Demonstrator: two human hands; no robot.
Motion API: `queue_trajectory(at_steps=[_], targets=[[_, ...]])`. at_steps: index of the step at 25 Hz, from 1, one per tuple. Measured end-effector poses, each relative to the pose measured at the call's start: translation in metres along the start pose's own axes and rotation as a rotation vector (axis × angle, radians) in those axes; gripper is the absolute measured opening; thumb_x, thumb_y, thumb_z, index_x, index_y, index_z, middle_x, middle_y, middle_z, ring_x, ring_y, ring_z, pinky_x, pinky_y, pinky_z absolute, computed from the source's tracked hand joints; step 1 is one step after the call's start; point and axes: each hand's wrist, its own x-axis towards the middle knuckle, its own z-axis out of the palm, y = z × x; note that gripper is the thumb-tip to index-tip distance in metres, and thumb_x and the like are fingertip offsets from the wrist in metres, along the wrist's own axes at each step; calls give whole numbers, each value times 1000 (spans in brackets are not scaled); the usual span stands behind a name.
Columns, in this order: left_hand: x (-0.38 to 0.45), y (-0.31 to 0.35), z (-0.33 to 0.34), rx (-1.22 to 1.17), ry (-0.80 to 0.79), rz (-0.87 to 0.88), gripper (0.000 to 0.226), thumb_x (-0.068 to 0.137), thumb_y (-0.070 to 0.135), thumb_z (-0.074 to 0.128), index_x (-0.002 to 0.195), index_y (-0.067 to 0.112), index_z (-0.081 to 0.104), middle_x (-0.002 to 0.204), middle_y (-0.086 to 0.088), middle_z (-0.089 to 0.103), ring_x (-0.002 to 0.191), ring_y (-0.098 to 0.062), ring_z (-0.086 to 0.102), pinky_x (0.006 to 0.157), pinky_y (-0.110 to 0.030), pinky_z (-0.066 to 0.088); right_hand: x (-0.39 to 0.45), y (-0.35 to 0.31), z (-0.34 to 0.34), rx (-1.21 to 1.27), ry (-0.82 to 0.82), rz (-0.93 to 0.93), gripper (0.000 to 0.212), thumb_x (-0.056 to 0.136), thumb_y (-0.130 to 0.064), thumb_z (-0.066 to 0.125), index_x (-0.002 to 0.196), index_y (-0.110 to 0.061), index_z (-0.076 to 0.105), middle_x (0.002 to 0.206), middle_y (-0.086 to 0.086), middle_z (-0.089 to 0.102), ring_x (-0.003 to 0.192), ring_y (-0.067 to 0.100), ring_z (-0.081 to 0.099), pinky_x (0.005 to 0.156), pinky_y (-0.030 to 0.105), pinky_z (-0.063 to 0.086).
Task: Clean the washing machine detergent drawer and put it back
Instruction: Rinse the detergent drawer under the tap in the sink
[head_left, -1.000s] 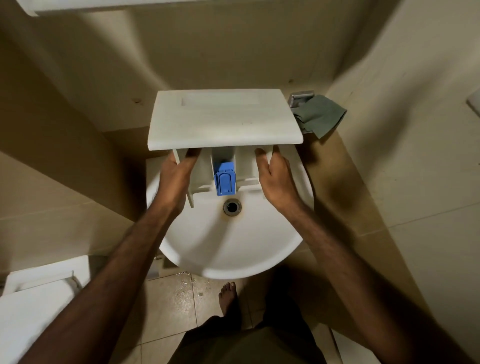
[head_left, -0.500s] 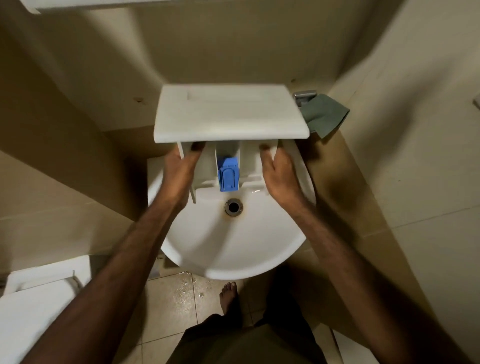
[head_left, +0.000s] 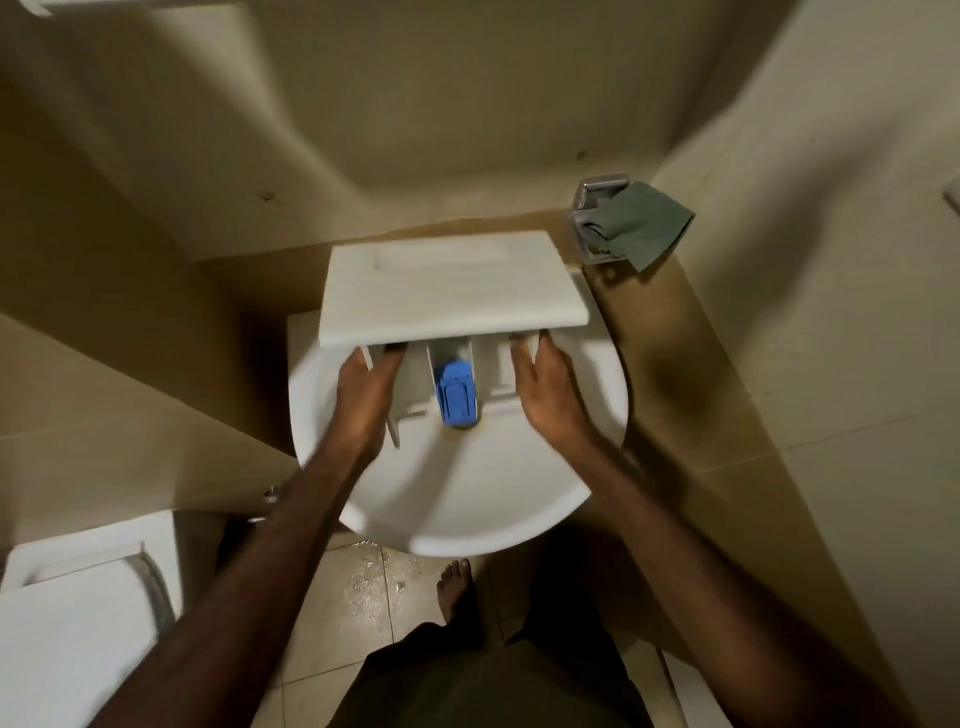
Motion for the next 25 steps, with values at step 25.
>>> queue_trajectory(at_steps=[25], targets=[[-6,0,-1,57,-26,18,16,95,34,69,111,33,70,116,8,75,106,-5,71,100,-42,56,-6,2,8,35,22,18,35,112,-26,46,135,-3,58,115,16,73,108,31,68,93,36,50]])
